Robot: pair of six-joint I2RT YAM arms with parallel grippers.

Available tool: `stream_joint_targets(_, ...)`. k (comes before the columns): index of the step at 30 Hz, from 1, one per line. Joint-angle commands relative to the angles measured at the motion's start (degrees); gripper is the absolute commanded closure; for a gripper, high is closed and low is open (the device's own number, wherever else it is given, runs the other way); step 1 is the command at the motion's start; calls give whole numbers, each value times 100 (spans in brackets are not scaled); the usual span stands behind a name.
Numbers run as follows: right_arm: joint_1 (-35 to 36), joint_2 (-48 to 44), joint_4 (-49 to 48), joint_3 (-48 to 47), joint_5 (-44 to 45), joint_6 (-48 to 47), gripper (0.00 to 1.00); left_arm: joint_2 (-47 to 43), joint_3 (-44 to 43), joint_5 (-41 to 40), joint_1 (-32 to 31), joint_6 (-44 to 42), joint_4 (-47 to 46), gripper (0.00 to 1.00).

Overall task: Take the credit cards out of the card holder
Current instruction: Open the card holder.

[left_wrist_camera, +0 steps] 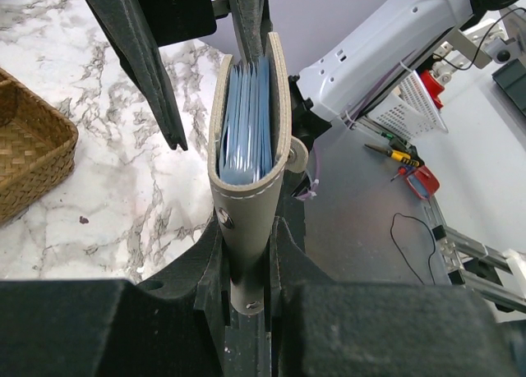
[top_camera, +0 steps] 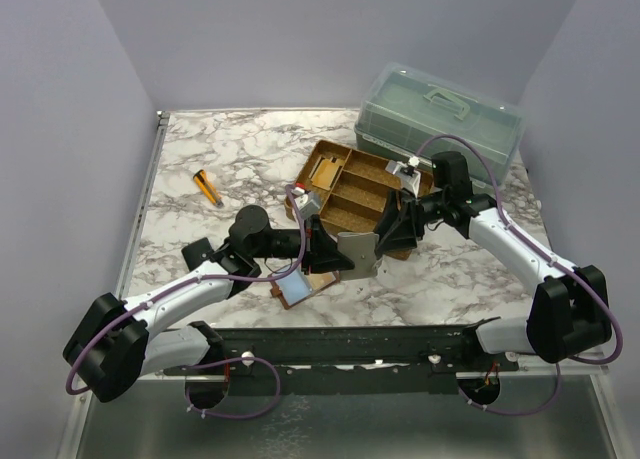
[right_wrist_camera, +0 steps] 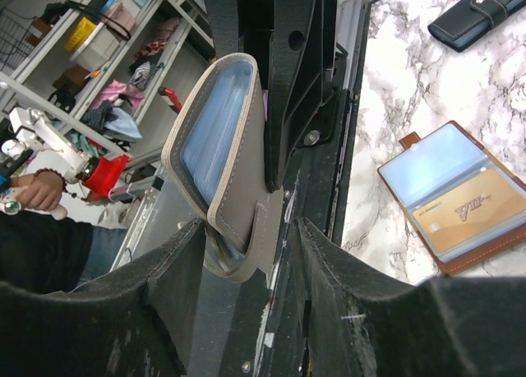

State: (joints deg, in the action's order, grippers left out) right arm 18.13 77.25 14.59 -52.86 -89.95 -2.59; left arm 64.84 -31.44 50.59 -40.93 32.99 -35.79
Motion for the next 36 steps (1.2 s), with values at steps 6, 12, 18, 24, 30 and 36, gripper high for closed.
stream_joint_targets(6, -46, -76, 27, 4, -1536, -194, 53, -104, 24, 310, -3, 23, -420, 100)
stream_joint_targets(12, -69, -78, 398, -103, -1551, -475, 58, -70, 40, 342, 6, 22, -420, 100)
stream_joint_targets(18, -82, -114, 509, -124, -1557, -571, 51, -79, 79, 328, 15, 4, -420, 100)
stream_joint_targets(24, -80, -88, 445, -92, -1442, -562, 54, 18, 35, 345, 25, 17, -428, 100)
stream_joint_targets(30, -73, -77, 367, -69, -1308, -501, 55, 161, -20, 304, 25, 67, -488, 100)
stream_joint_targets(36, 6, -81, 399, -49, -1091, -533, 53, 372, -35, -179, 22, 54, -539, 98)
